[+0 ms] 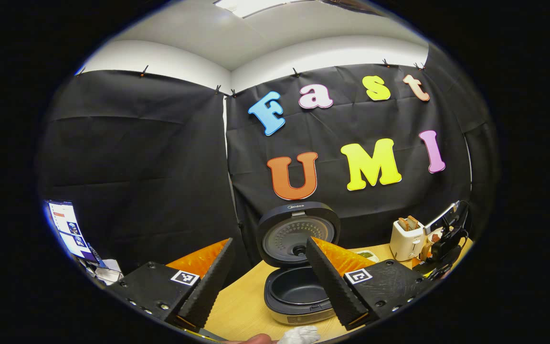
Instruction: Close the left gripper, press the button to open the rice cooker; take a wooden spoon from the chopstick holder with the right hand, scoop a spoonful of rice and pour it into the rice cooker, then put the wooden spoon back into the chopstick holder.
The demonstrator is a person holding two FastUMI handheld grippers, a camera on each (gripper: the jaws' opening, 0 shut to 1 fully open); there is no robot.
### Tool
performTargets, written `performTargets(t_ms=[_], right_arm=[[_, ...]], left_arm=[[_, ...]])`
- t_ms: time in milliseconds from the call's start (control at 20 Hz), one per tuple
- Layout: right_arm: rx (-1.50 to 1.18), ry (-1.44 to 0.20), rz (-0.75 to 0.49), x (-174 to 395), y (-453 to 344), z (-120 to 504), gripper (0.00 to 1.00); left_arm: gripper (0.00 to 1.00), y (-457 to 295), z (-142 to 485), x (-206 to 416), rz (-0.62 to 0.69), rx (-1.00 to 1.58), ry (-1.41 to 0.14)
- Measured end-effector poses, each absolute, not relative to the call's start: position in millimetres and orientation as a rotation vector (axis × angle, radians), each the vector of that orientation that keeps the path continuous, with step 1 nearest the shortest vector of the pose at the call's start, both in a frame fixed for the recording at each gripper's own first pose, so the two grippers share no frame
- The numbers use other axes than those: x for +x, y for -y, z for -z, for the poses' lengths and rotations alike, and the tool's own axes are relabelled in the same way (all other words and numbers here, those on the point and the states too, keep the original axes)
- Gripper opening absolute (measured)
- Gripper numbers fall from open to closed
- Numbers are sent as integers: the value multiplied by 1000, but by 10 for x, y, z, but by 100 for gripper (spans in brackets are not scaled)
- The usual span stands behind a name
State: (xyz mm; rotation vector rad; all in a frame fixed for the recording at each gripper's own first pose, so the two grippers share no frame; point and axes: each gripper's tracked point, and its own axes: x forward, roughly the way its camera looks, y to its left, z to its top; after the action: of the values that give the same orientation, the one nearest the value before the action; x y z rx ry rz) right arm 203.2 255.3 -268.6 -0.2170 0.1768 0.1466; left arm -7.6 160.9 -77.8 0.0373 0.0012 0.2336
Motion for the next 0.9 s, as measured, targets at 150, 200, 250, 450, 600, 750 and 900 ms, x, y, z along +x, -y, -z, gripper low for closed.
performTargets(t_ms=[150, 200, 250, 450, 600, 750, 900], right_arm=[[-80, -203, -171, 2009, -2580, 2745, 21], [-27, -210, -182, 1996, -2586, 2751, 20], [36, -219, -195, 1987, -2594, 2765, 20], [310, -265, -206, 2048, -2508, 2827, 20], [439, -282, -215, 2065, -2487, 2861, 20], [519, -284, -226, 2096, -2540, 2870, 20], [659, -310, -247, 2119, -2579, 2899, 20]], left_arm=[[95, -1650, 793, -79, -240, 33, -7], [95, -1660, 793, -91, -244, 32, -10], [95, -1671, 801, -88, -244, 34, -11], [95, -1700, 795, -96, -248, 38, -12], [95, -1692, 790, -90, -245, 40, -12], [95, -1675, 766, -81, -240, 41, -8], [95, -1670, 752, -75, -238, 44, -12]])
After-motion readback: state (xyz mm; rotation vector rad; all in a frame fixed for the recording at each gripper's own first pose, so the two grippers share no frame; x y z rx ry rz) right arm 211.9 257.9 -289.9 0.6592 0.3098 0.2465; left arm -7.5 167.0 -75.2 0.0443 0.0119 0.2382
